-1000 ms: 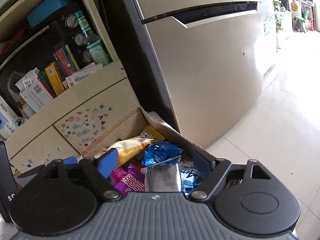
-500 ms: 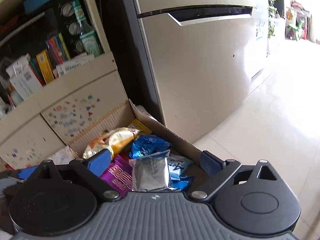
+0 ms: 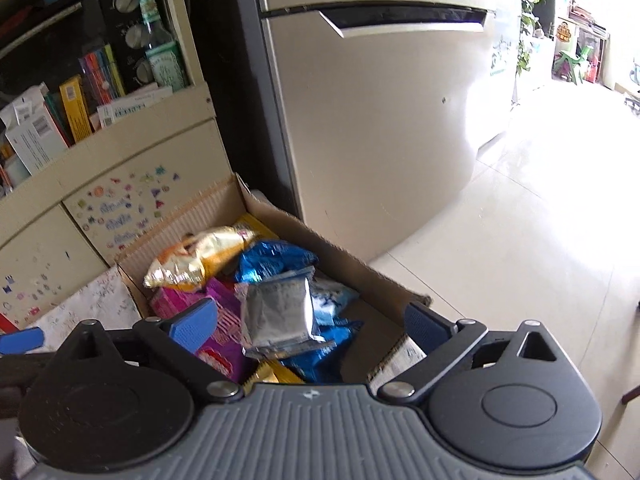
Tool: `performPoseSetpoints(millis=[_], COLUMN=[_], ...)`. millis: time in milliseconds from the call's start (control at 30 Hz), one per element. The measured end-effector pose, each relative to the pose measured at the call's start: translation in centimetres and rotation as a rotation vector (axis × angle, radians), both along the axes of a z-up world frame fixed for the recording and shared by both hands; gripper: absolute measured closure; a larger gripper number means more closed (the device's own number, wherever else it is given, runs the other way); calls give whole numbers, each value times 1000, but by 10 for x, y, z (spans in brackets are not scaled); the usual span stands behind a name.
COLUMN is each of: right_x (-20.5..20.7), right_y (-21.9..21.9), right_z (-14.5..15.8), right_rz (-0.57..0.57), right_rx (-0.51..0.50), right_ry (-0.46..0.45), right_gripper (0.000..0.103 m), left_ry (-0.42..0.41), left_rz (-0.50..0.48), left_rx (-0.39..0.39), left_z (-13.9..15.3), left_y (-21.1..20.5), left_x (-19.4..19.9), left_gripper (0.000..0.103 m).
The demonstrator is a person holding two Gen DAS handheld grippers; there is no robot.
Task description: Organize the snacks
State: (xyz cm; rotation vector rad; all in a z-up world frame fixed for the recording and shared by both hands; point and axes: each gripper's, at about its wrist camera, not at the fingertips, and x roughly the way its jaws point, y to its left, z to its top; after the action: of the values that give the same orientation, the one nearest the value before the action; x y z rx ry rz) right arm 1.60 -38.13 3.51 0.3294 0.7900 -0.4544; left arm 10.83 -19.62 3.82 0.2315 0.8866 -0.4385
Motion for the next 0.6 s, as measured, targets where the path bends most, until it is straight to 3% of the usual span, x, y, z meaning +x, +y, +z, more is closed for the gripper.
performPoseSetpoints(millis=[600], right_x=[13], right_y=[8], right_z=[-18], right_rz=[-18], right_rx=[-60], right_ry=[108], right_gripper=[0], left_ry=[-13], left_rz=[11], left_rx=[36], left_z=[-3], left_y=[-6], left_x=[0], left_gripper=[1])
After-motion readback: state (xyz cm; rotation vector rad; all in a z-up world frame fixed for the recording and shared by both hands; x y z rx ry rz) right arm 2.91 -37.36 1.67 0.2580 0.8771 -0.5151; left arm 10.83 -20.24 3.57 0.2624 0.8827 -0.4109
